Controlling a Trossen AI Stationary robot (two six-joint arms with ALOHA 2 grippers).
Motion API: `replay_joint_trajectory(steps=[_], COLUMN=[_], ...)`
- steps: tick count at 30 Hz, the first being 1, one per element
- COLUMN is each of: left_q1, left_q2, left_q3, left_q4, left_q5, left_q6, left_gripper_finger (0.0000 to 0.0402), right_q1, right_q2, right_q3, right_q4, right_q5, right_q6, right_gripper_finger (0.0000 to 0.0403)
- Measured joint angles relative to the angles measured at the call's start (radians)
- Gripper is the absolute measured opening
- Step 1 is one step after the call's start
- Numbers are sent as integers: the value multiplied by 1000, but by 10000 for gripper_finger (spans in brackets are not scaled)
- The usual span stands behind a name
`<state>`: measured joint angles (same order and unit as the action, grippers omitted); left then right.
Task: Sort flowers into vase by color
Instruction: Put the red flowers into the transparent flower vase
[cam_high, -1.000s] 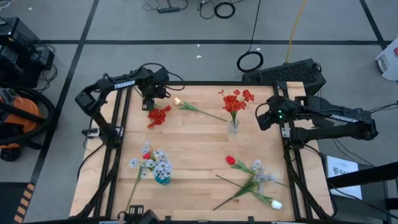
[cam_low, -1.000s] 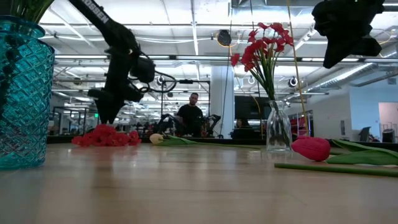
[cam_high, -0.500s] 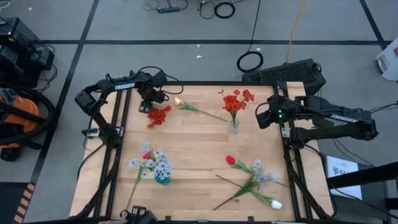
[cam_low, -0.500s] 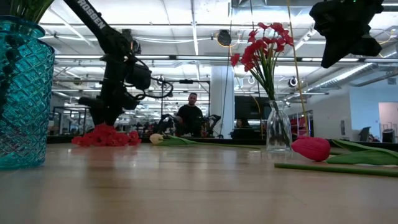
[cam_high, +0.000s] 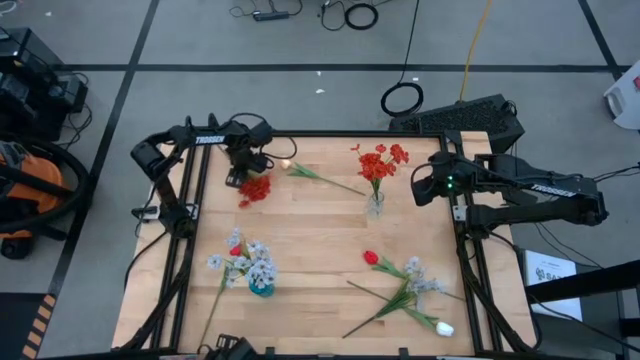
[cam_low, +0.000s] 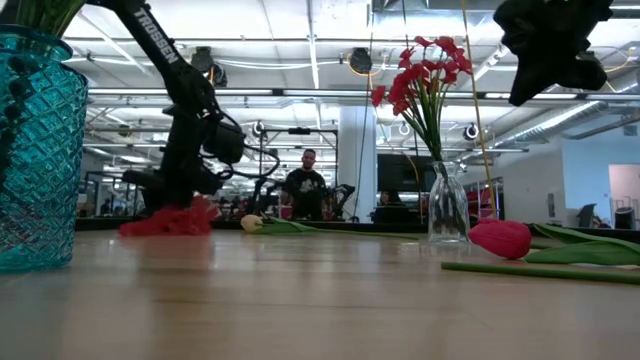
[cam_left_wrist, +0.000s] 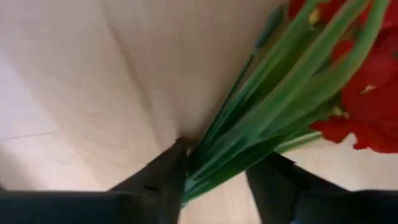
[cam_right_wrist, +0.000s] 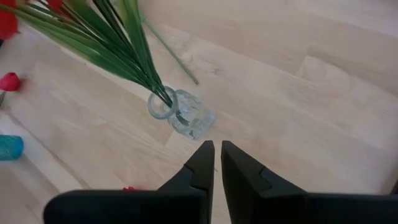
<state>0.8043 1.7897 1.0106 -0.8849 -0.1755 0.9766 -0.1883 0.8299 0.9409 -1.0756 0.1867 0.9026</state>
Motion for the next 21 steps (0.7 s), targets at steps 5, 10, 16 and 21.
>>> replay_joint_trajectory(steps=[5,10,16,21], left_q1=[-8,-8,-7,-6], left_q2=[-5,-62,-252,-433], left_q3=[11,44,50,50], left_q4=[-51,-185,-277,-343], left_q5=[3,-37,-74,-107], left_q6=[-31,-53,-92,-177], left_gripper_finger=[20,13,7,5], right_q1=[0,0,0,0], right_q2=[0,0,0,0], right_q3=[0,0,0,0], right_q4=[7,12,11,12], right_q5=[1,2,5,5], right_q6=[-5,-25,-28,-32], right_gripper_finger=[22,22,22,22])
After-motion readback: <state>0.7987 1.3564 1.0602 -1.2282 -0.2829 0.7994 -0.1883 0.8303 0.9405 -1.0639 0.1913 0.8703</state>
